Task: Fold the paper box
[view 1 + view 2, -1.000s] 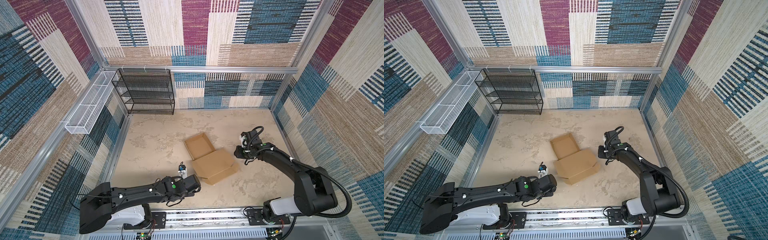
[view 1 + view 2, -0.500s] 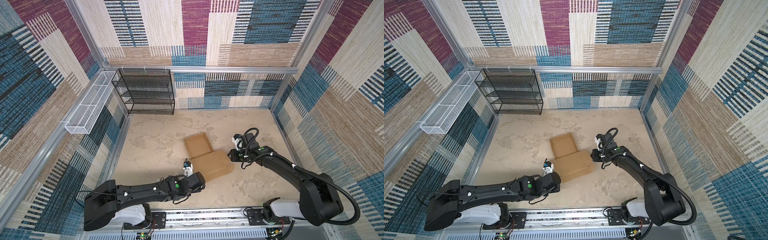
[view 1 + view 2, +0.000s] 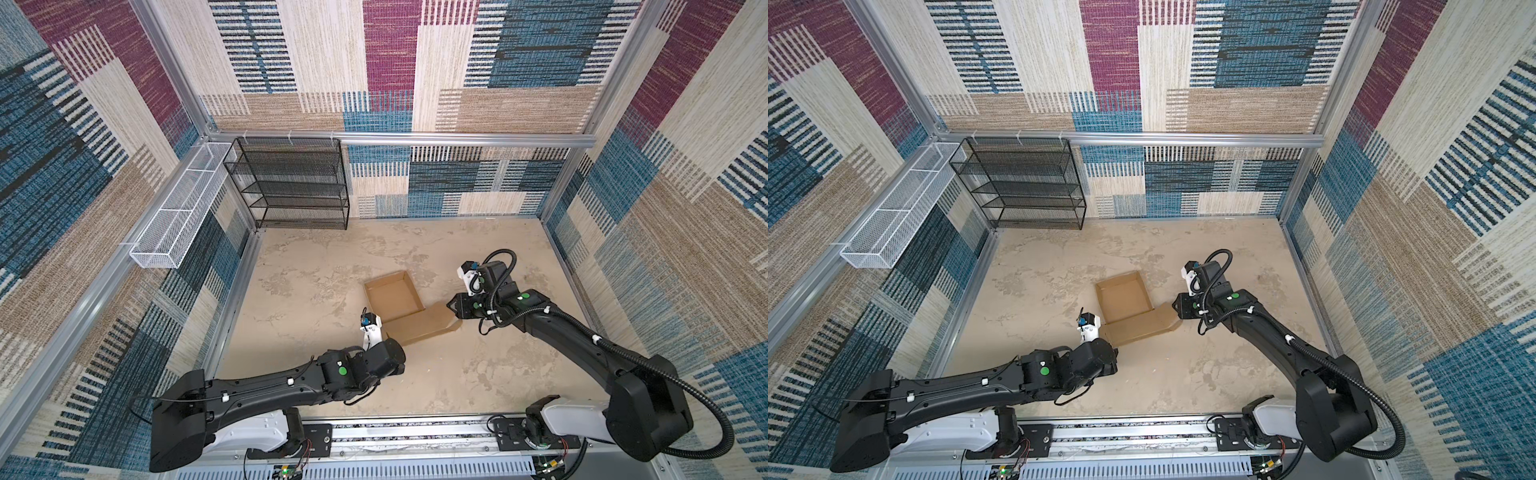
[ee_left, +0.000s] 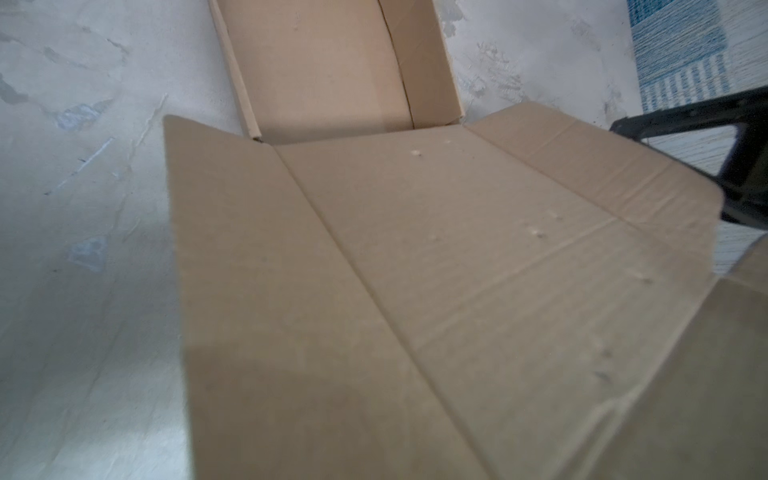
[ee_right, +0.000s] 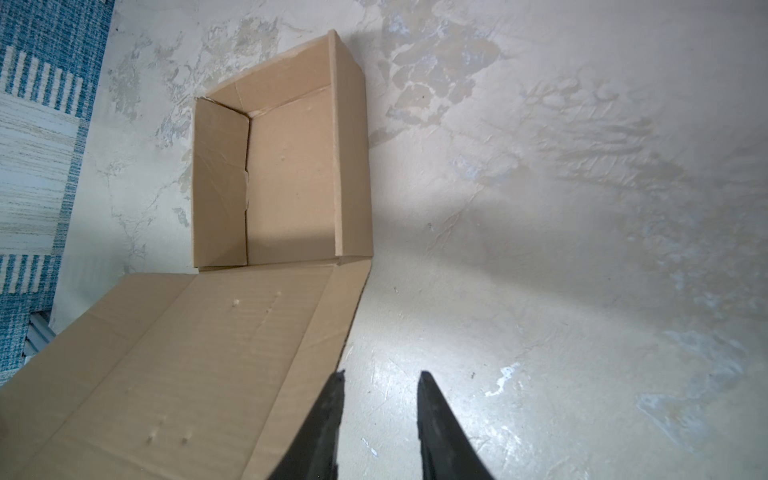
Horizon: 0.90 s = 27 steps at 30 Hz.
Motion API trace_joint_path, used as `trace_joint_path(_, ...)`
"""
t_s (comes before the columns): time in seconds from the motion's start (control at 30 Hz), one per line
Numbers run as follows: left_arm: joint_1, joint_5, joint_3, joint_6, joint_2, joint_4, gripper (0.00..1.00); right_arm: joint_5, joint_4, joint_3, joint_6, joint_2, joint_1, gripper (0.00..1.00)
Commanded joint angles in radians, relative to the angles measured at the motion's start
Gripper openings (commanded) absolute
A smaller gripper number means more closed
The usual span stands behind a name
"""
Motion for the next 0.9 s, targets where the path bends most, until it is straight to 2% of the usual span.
trace_joint_path(0.0,0.0,-0.079,0.018,0.001,-0.035,-0.054,0.24,-0.02,0.016,0.014,0.01,0.003,0.015,0.33)
trace_joint_path(0.23,0.015,-0.151,0.031,0.011,-0.108,-0.139,0.3,-0.033,0.032,0.02,0.029,0.002,0.057,0.33)
trace_joint_path(0.63,0.079,-0.194,-0.044,-0.011,-0.188,-0.162,0.3,-0.037,0.031,0.037,0.004,-0.035,0.157,0.34)
trace_joint_path(0.87,0.11,-0.202,-0.078,-0.015,-0.233,-0.167,0.31,0.0,-0.003,0.051,-0.039,-0.079,0.168,0.35)
